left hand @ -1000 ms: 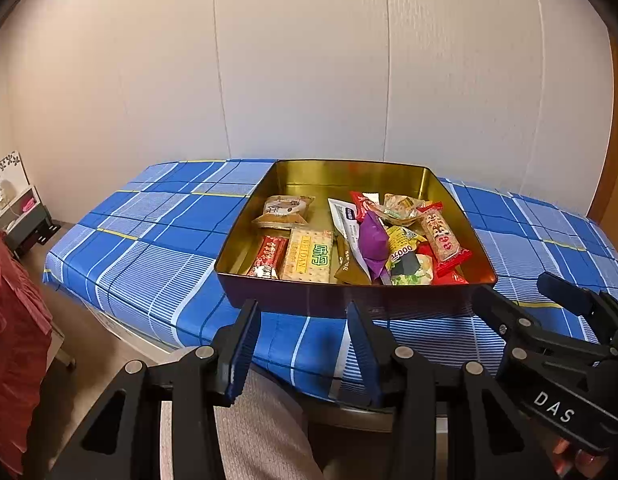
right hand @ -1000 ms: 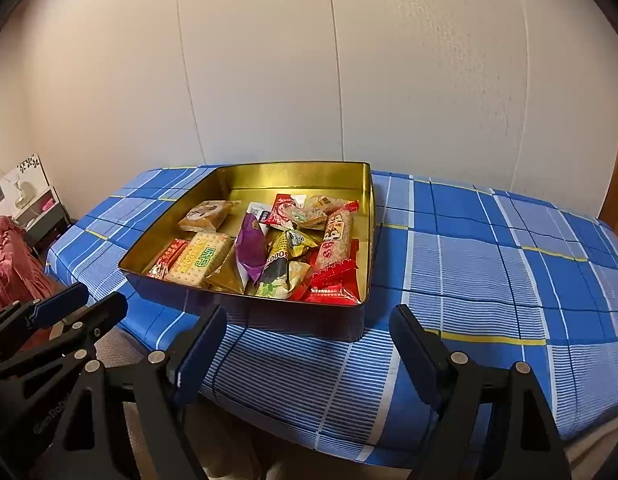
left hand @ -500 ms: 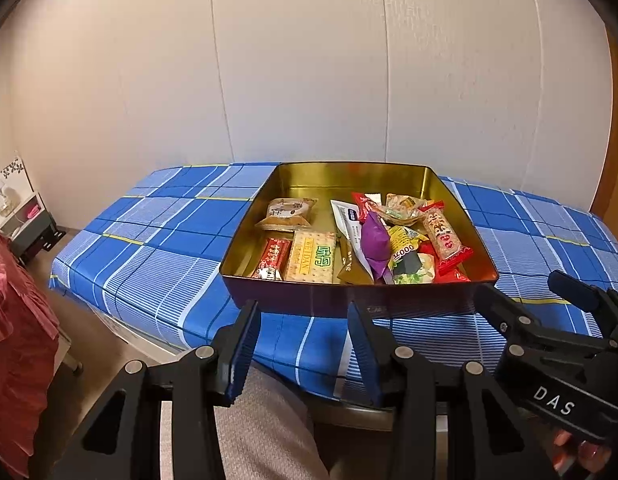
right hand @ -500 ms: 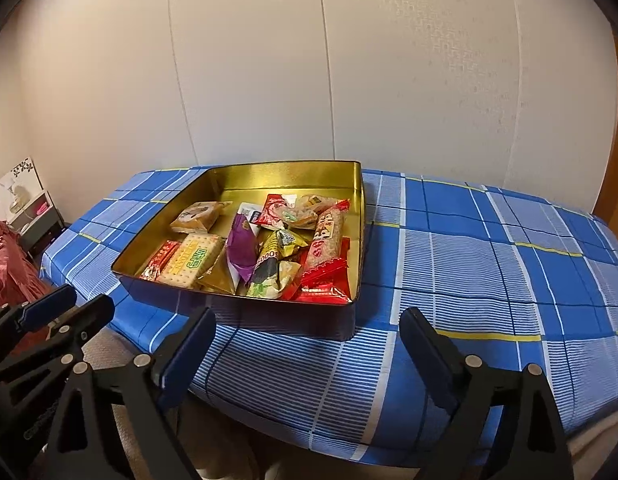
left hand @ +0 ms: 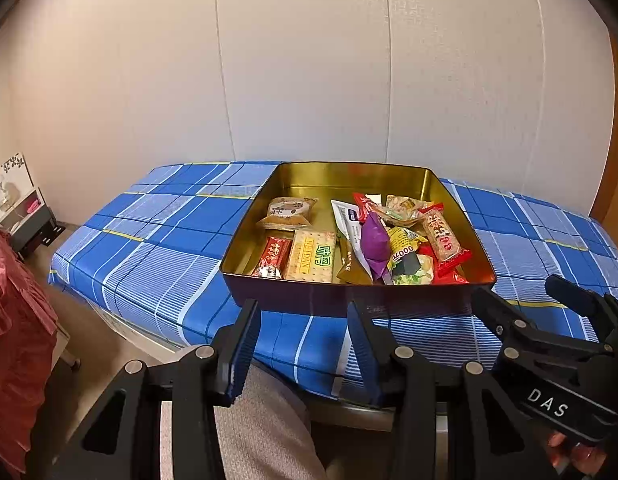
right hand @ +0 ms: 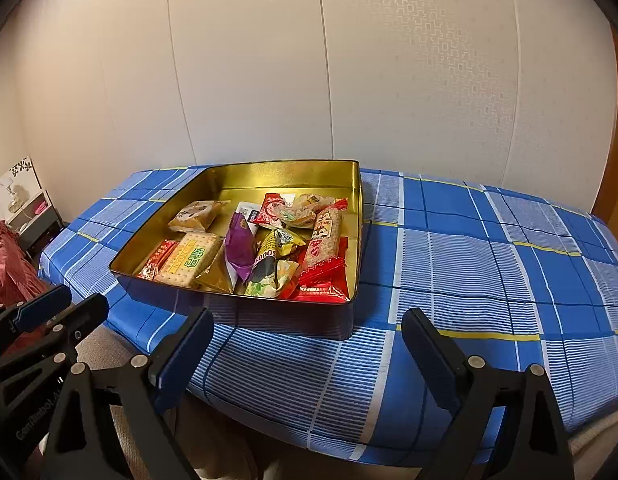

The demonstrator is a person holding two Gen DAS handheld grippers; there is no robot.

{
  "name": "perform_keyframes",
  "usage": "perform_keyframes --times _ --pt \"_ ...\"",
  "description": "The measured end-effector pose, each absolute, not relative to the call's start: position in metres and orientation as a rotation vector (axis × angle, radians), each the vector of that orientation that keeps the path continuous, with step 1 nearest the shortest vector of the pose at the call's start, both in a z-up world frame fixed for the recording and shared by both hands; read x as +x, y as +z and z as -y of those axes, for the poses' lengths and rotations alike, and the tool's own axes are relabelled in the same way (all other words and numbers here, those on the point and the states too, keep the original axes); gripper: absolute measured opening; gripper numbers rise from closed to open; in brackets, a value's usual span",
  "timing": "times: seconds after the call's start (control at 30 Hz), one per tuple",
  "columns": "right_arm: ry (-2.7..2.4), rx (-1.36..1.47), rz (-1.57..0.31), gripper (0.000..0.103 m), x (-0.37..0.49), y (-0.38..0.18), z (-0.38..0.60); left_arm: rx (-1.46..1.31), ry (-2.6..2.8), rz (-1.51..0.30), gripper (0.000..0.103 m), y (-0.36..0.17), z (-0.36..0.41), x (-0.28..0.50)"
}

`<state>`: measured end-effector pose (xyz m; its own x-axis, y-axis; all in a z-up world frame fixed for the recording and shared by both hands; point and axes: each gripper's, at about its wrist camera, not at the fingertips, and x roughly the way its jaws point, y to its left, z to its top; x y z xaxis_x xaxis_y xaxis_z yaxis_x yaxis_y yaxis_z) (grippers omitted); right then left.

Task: Organize snacks

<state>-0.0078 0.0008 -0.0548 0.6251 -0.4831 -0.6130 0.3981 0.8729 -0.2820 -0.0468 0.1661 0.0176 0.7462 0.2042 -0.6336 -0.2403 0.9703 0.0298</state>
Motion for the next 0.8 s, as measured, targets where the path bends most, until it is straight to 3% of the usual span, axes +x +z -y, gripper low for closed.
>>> perform_keyframes --times 0.8 --pt "-0.518 -0.106 -0.741 0.095 -0.0067 -0.0555 0.0022 -0.067 0.201 -0.687 0.046 0.0183 -0.1607 -0.0467"
